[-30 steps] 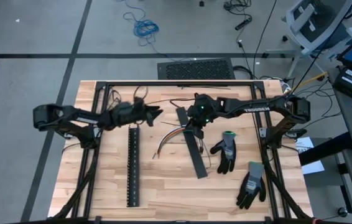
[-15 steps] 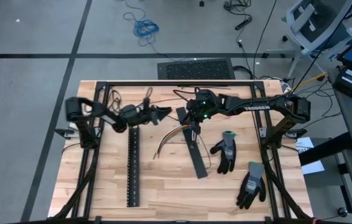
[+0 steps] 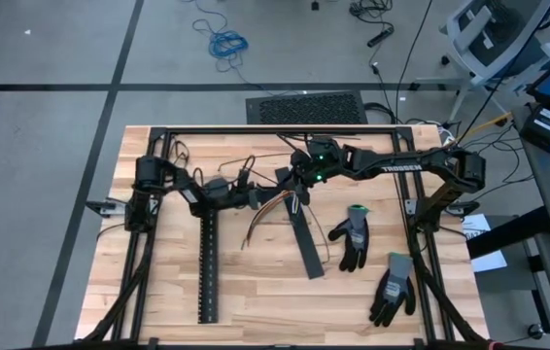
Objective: Ziptie cables
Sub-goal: Wrap the black zip tie on the cables
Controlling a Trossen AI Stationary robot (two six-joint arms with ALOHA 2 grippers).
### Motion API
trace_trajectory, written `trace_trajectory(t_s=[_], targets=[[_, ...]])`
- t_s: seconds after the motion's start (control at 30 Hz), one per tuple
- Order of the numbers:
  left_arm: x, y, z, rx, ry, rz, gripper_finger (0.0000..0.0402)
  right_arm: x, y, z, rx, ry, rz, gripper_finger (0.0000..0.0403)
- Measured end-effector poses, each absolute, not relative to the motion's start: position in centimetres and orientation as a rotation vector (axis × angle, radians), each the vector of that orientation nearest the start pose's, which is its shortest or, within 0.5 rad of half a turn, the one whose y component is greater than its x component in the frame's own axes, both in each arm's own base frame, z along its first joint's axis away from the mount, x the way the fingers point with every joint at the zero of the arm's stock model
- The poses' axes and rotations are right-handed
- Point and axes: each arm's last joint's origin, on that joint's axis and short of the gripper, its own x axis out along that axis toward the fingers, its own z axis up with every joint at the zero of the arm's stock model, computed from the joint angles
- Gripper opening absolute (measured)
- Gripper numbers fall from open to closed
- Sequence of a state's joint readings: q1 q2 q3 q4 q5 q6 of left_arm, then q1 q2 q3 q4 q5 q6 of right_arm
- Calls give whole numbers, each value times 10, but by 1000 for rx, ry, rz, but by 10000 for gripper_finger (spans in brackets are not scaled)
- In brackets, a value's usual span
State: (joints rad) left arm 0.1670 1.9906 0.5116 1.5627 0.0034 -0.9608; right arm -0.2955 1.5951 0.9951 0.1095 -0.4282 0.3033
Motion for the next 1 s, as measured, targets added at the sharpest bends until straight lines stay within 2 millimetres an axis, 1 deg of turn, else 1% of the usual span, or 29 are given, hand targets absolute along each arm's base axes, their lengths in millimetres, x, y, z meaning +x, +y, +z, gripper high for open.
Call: trace_trajectory(t_s=[0.1,0.23,0.5,0.7,0.8,0.9,1.0], targets=[[315,48,125,-929,-211,92,188,334,-89,234,470,475,61,0],[323,46,131,-895,-253,107,170,334,-89,237,466,459,70,0],[324,40,132,-895,-277,146,126,335,-91,237,485,452,72,0],[327,34,134,-883,-275,123,122,334,-93,238,492,444,83,0],[328,26,135,-882,-251,67,122,334,-96,238,490,436,66,0],[325,23,132,-885,-208,9,122,333,-100,238,489,430,46,0],[320,25,127,-899,-183,19,122,332,-102,238,490,430,38,0]])
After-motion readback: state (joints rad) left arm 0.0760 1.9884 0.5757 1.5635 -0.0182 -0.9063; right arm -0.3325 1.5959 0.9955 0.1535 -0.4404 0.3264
